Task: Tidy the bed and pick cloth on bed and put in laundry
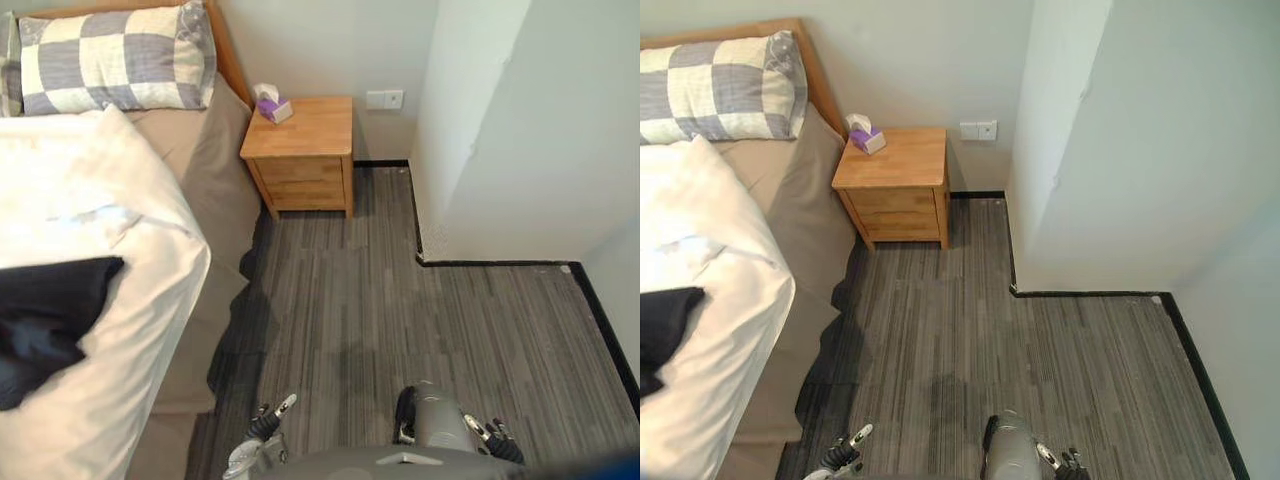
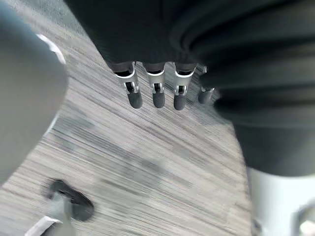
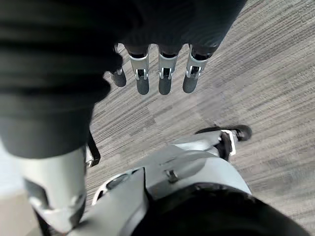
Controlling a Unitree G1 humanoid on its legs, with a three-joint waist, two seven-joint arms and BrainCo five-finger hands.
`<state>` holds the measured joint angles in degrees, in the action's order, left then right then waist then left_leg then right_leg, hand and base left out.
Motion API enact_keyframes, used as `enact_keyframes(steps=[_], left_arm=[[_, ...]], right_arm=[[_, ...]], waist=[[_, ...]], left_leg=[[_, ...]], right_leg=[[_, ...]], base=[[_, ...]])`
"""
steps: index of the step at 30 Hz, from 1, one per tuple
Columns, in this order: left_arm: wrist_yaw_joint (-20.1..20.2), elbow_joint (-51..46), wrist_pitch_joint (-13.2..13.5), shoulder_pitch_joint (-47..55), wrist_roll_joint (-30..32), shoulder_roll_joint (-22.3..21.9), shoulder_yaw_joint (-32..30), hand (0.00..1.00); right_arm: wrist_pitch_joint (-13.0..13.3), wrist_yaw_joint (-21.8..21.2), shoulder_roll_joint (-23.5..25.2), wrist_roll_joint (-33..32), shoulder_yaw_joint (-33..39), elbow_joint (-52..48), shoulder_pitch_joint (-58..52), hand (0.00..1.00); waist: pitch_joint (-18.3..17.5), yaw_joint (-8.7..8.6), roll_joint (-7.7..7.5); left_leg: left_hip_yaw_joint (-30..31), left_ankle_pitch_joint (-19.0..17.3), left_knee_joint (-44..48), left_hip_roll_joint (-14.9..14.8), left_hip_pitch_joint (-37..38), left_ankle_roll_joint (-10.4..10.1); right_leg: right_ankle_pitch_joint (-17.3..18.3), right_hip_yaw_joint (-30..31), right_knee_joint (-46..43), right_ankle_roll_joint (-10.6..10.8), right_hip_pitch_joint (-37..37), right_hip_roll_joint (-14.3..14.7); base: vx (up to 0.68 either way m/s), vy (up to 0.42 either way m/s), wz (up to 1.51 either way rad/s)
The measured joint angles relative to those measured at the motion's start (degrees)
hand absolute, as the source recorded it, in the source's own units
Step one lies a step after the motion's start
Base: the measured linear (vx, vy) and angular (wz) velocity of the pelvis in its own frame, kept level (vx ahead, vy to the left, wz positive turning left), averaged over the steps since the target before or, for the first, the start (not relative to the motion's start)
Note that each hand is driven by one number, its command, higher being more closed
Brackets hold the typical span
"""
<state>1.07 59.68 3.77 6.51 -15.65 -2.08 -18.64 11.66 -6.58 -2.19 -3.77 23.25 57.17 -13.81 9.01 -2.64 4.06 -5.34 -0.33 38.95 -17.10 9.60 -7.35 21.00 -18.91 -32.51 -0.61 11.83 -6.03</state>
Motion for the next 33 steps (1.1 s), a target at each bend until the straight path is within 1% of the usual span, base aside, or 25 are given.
enact_keyframes(steps=[1, 3, 4, 5, 7, 8, 9, 10, 11, 13, 14, 15, 16, 17, 18, 19, 20, 22, 24, 27, 29, 30, 31, 32, 33], left_arm=[[0.16, -0.82, 0.22, 0.47, -1.39, 0.08, -1.2, 0.0], [0.03, -3.59, 0.96, 1.28, -1.11, 0.3, -2.49, 0.0], [0.12, -5.33, 1.05, 1.28, -1.03, 0.32, -2.44, 0.0], [0.26, -6.14, 1.17, 1.25, -1.03, 0.2, -2.42, 0.0], [0.42, -7.23, 1.5, 0.61, -1.08, -0.31, -2.42, 0.0], [0.5, -7.23, 1.3, 0.47, -1.06, -0.34, -2.41, 0.0], [1.01, -7.17, 0.12, 0.2, -0.78, -0.54, -2.33, 0.0], [1.09, -7.16, -0.48, 0.18, -0.66, -0.76, -2.4, 0.0], [1.3, -6.42, -1.27, 0.04, -0.65, -0.26, -2.84, 0.0], [1.49, -6.13, -2.05, -1.25, -0.47, 1.15, -4.32, 0.0], [1.46, -5.63, -2.53, -1.89, -0.54, 1.34, -4.59, 0.0], [1.41, -5.05, -2.95, -2.16, -0.63, 1.39, -4.58, 0.0], [1.34, -4.15, -3.62, -1.77, -0.82, 1.39, -3.99, 0.0], [0.91, -3.43, -4.47, -1.51, -1.21, 1.9, -3.26, 0.0], [0.72, -3.24, -4.98, -1.51, -1.24, 2.75, -2.12, 0.0], [-0.12, -3.0, -5.95, -1.77, -1.28, 3.59, 0.48, 0.0], [-0.3, -2.29, -6.04, -1.88, -1.28, 3.89, 1.56, 0.0], [-1.29, -0.89, -6.66, -2.25, -1.39, 5.19, 5.18, 0.0], [-1.49, 0.38, -6.99, -2.32, -1.71, 5.24, 6.96, 0.0], [-1.73, 1.27, -7.09, -2.6, -1.88, 5.61, 9.75, 0.0], [-2.98, 1.33, -7.26, -3.01, -1.97, 5.86, 10.24, 0.0], [-4.08, 1.3, -7.06, -3.21, -2.1, 5.87, 10.24, 0.0], [-4.62, 1.28, -6.78, -3.15, -2.39, 6.03, 9.89, 0.0], [-5.15, 1.23, -6.68, -3.17, -2.44, 6.14, 9.38, 0.0], [-5.83, 1.27, -6.3, -3.2, -2.88, 6.99, 9.17, 0.0]], right_arm=[[-0.03, 0.41, -0.52, 1.81, -0.75, 0.34, 0.23, 0.0], [-0.03, 1.05, -0.75, 3.12, -2.82, 0.36, 0.68, 0.0], [-0.04, 1.14, -1.03, 2.85, -4.36, 0.23, 0.82, 0.0], [-0.03, 1.12, -1.16, 2.74, -4.91, 0.09, 1.17, 0.0], [-0.11, 0.79, -0.91, 1.88, -5.44, -0.36, 3.92, 0.0], [-0.12, 0.66, -0.76, 1.66, -5.8, -0.72, 4.44, 0.0], [-0.19, 0.42, -0.23, 1.65, -6.2, -1.45, 4.75, 0.0], [-0.18, 0.31, -0.13, 1.67, -6.9, -1.66, 4.92, 0.0], [-0.24, 0.04, 0.76, 1.68, -7.47, -1.23, 5.41, 0.0], [-0.03, -0.13, 3.32, 1.8, -7.36, 0.49, 6.85, 0.0], [0.05, 0.05, 4.36, 1.8, -5.78, 1.2, 7.78, 0.0], [0.0, 0.17, 4.45, 1.93, -5.42, 1.57, 7.87, 0.0], [-0.01, 0.29, 4.19, 3.03, -4.77, 1.83, 7.69, 0.0], [-0.09, 0.77, 4.2, 4.06, -4.11, 2.74, 7.72, 0.0], [-0.3, 0.98, 4.16, 4.52, -3.94, 3.46, 7.9, 0.0], [-1.11, 1.18, 3.3, 5.83, -2.94, 4.84, 8.72, 0.0], [-1.46, 1.31, 2.85, 5.85, -2.43, 5.45, 9.07, 0.0], [-1.4, 2.22, 1.43, 5.7, -1.12, 5.7, 9.46, 0.0], [-1.41, 2.32, -0.14, 5.2, -1.31, 5.62, 8.61, 0.0], [-2.93, 2.15, -1.16, 3.61, -2.11, 5.6, 8.4, 0.0], [-4.46, 1.61, -1.41, 2.75, -3.51, 5.55, 8.7, 0.0], [-5.51, 1.03, -1.42, 1.03, -4.17, 5.66, 8.93, 0.0], [-6.23, 0.59, -1.51, -0.4, -4.71, 5.64, 9.03, 0.0], [-6.45, 0.47, -1.4, -1.37, -5.21, 5.68, 9.02, 0.0], [-6.75, -0.02, -0.85, -1.76, -6.05, 6.03, 8.91, 0.0]], waist=[[0.29, 0.7, 0.09], [0.79, 1.69, -0.88], [0.72, 2.49, -1.58], [0.71, 2.94, -1.77], [1.35, 4.27, -2.66], [1.43, 4.43, -2.74], [1.46, 4.78, -2.82], [1.31, 4.89, -2.47], [0.73, 5.25, -2.41], [0.13, 4.59, -6.16], [0.13, 4.63, -6.2], [0.21, 4.69, -5.99], [-0.13, 5.06, -5.3], [-0.56, 5.0, -5.65], [-1.1, 4.92, -6.29], [-1.38, 4.5, -6.51], [-1.34, 4.28, -6.35], [-1.13, 3.12, -5.87], [-1.45, 2.16, -4.96], [-1.11, 1.98, -4.01], [-1.28, 1.88, -4.17], [-1.21, 1.85, -4.21], [-1.16, 2.03, -4.69], [-1.14, 2.05, -5.47], [-0.98, 2.12, -7.15]], left_leg=[[0.42, -1.89, 13.19, -2.21, -6.86, 0.48], [-0.84, -5.93, 21.95, -2.52, -14.56, 1.1], [-2.6, -8.13, 21.75, -1.34, -18.89, 1.59], [-3.84, -8.99, 20.56, -0.6, -20.78, 1.64], [-13.78, -12.74, 10.63, 3.16, -25.24, 4.63], [-16.75, -13.13, 7.21, 4.43, -25.77, 5.55], [-22.87, -11.59, -1.25, 6.65, -26.34, 8.16], [-26.39, -7.61, -7.05, 7.41, -25.82, 9.0], [-35.62, -8.68, -12.07, 8.29, -22.84, 18.39], [-40.99, -9.39, -14.58, 11.42, -22.54, 17.27], [-48.41, -10.07, -14.89, 11.51, -21.76, 17.41], [-50.3, -10.77, -15.08, 11.59, -21.0, 18.52], [-50.41, -13.29, -17.1, 12.88, -18.58, 22.47], [-48.31, -15.86, -19.92, 14.94, -16.17, 21.03], [-47.0, -16.24, -20.02, 15.83, -15.88, 20.7], [-44.1, -17.74, -19.98, 16.35, -15.05, 20.02], [-42.23, -17.99, -20.01, 16.57, -14.63, 19.48], [-35.63, -17.69, -22.25, 18.58, -10.79, 18.4], [-29.97, -16.08, -26.22, 20.13, -6.28, 17.38], [-20.18, -13.38, -31.01, 19.94, -0.94, 15.74], [-13.18, -12.51, -31.87, 18.44, -0.49, 14.49], [-8.78, -11.76, -32.5, 17.29, -0.68, 13.3], [-4.42, -11.03, -33.33, 16.78, -0.82, 12.17], [-2.74, -10.79, -33.68, 16.91, -0.89, 11.66], [0.73, -10.91, -33.64, 18.16, -0.9, 10.47]], right_leg=[[-0.29, -0.69, 3.93, -0.9, -4.6, 1.37], [-0.7, -2.13, 9.98, -0.94, -12.35, 1.68], [-1.08, -2.68, 14.16, -0.27, -16.62, 1.55], [-1.31, -2.9, 15.99, 0.13, -18.41, 1.39], [-1.77, -3.15, 20.0, 1.3, -24.57, -0.35], [-1.64, -3.38, 20.33, 1.53, -25.72, -0.88], [-0.89, -4.58, 20.07, 2.9, -27.65, -2.04], [-0.28, -5.29, 19.88, 4.51, -28.61, -1.94], [0.65, -7.03, 19.86, 6.81, -30.79, -1.74], [-0.7, -10.18, 19.77, 6.89, -30.97, -3.87], [-4.16, -12.35, 20.94, 7.46, -32.25, -3.6], [-5.56, -12.75, 21.17, 7.58, -32.71, -3.34], [-7.92, -12.76, 21.17, 7.57, -35.02, -2.5], [-9.54, -12.53, 19.17, 6.92, -36.55, -2.29], [-10.07, -12.21, 16.8, 7.3, -36.27, -2.83], [-12.29, -11.12, 8.3, 9.58, -33.98, -4.17], [-13.55, -9.96, 2.28, 9.66, -32.0, -4.81], [-12.17, -3.83, -18.93, 8.92, -22.63, -7.18], [-9.13, -3.27, -23.38, 7.33, -17.43, -9.3], [-4.98, 0.99, -18.9, 6.84, -10.14, -9.77], [-5.01, 5.35, -8.96, 6.89, -7.65, -7.61], [-5.51, 9.21, -0.1, 7.42, -7.25, -5.07], [-7.22, 13.29, 9.61, 7.88, -7.57, -2.64], [-8.69, 15.73, 14.72, 8.03, -7.87, -1.67], [-14.08, 19.03, 20.01, 5.38, -9.33, -0.63]], base=[[0.44, -0.209, 0.16], [0.46, -0.159, 0.14], [0.45, -0.124, 0.14], [0.46, -0.067, -0.03], [0.53, 0.019, -0.16], [0.57, 0.085, -0.06], [0.47, 0.093, 0.01], [0.69, 0.151, 0.27], [0.59, 0.137, 0.65], [0.61, 0.14, 1.05], [0.51, 0.127, 0.96], [0.49, 0.142, 0.95], [0.51, 0.136, 0.82], [0.48, 0.1, 0.89], [0.47, 0.012, 1.03], [0.3, -0.059, 0.9], [0.38, -0.063, 1.21], [0.38, -0.037, 1.38], [0.36, -0.042, 1.57], [0.3, -0.131, 1.83], [0.26, -0.263, 2.01], [0.24, -0.359, 1.96], [0.19, -0.323, 1.89], [0.19, -0.345, 1.71], [0.16, -0.279, 1.26]])
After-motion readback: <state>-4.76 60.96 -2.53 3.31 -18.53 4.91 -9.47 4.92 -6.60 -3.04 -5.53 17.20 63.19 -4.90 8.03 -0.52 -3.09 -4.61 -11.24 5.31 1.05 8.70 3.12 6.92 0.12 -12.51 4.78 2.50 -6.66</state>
